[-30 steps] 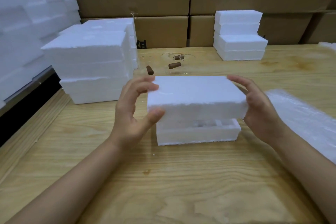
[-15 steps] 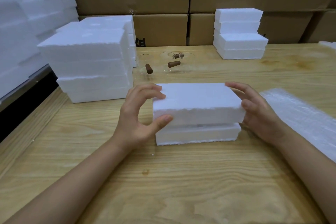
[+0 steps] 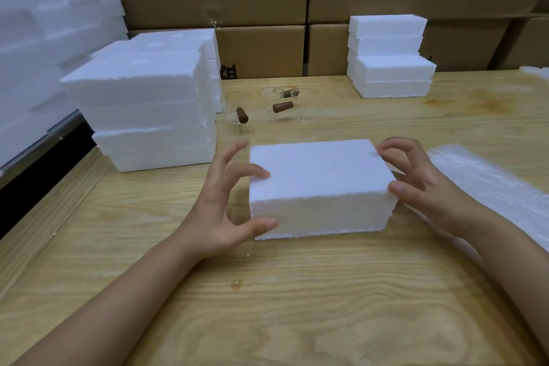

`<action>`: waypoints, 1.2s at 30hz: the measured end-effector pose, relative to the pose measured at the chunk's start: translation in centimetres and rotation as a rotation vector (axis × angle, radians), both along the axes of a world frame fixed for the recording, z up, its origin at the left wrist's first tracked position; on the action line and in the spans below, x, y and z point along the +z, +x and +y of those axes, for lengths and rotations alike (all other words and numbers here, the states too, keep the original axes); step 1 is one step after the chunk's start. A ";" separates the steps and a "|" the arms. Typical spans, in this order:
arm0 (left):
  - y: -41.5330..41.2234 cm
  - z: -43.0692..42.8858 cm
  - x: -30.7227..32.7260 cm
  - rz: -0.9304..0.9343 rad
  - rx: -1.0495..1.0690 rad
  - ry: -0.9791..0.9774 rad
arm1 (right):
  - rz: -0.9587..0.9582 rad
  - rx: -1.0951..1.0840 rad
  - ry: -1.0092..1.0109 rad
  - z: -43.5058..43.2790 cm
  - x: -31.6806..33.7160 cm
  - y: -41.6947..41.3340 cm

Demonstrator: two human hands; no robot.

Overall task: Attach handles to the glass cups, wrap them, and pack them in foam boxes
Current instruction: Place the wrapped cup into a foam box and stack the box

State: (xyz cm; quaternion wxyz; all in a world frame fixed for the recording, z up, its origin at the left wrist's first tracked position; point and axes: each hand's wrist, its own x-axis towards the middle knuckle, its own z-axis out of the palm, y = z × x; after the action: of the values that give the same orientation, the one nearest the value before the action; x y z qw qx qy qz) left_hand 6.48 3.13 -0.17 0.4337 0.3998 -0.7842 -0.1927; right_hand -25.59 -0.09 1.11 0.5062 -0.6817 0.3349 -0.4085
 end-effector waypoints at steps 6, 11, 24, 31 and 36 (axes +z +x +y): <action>0.6 -0.4 0.0 -0.172 -0.160 0.177 | 0.028 0.108 0.035 0.1 0.1 -0.5; 1.1 -0.7 -0.1 -0.252 -0.145 0.199 | 0.289 0.073 -0.068 0.4 -0.6 0.3; 1.8 -1.4 2.1 0.146 -0.240 0.498 | 0.231 -0.018 -0.026 0.3 1.8 0.7; 2.4 -2.1 4.1 0.168 -0.276 0.649 | 0.191 0.031 0.121 0.2 3.7 1.0; 2.7 -2.1 4.0 0.149 -0.272 0.651 | 0.205 0.021 0.146 0.1 3.8 1.1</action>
State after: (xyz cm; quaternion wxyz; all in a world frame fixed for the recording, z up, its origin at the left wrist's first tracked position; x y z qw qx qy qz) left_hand 9.15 1.03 3.82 0.3102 0.3939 -0.6939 -0.5169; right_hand -24.49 0.04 4.94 0.5220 -0.6847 0.4065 -0.3056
